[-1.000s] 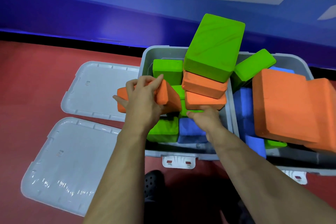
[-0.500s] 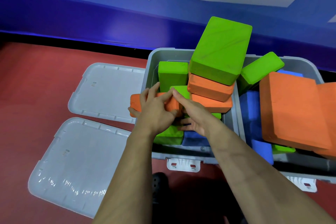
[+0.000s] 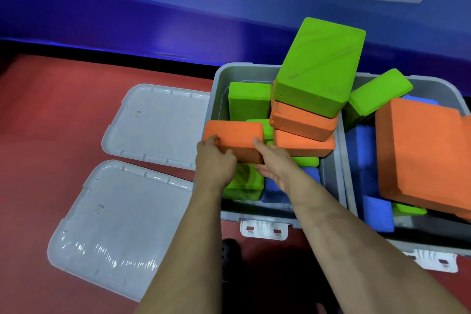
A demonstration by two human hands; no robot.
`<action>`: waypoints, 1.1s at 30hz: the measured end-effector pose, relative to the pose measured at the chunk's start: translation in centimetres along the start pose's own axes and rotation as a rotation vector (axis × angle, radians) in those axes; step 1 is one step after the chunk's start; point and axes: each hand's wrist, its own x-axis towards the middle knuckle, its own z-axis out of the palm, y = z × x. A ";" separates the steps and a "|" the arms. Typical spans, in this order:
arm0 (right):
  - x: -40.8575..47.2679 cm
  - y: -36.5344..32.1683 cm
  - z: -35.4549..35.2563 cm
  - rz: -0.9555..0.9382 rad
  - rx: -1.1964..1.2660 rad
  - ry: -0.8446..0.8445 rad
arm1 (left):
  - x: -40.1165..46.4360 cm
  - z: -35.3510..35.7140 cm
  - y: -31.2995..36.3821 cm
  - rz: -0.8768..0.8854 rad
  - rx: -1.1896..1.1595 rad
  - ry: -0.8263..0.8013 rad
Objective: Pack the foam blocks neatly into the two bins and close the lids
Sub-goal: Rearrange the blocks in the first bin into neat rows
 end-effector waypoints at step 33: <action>-4.6 -1.2 -5.1 -0.374 -1.320 0.056 | 6.9 9.5 -6.8 0.233 0.724 -0.206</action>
